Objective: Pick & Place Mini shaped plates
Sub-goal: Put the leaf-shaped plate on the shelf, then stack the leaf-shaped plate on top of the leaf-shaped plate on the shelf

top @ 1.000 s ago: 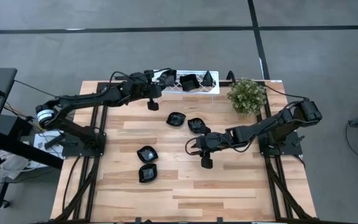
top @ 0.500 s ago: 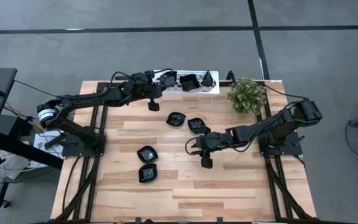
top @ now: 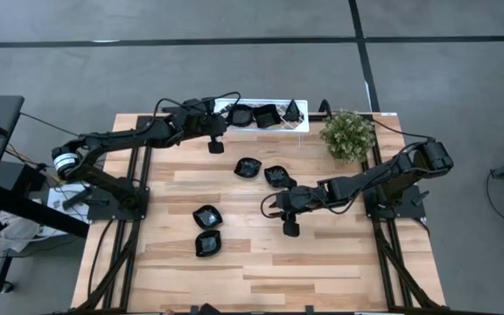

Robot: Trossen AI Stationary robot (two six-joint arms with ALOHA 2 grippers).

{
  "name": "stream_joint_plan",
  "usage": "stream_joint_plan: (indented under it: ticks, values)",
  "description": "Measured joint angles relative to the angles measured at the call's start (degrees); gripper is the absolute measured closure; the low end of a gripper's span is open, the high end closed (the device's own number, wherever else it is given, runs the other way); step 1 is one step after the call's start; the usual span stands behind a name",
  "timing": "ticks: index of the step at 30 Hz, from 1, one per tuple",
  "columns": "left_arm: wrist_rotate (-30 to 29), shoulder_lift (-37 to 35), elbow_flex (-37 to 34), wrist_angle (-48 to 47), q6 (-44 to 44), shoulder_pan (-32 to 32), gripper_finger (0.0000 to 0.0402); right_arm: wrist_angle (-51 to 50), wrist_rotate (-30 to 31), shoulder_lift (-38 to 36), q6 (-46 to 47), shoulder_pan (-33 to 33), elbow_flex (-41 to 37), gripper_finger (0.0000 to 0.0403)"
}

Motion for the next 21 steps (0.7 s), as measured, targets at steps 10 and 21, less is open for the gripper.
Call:
stream_joint_plan:
  ticks: [10,21]
  values:
    - [-1.32,0.0,0.0,-0.28,-1.09,0.09,0.033,0.0,0.0,0.0,0.0,0.0,0.0,0.0288]
    - [-7.19,-5.78,-0.19,-5.38,-10.2,-4.07,0.033,-0.3,0.0,0.0,1.26,0.0,0.0,0.0288]
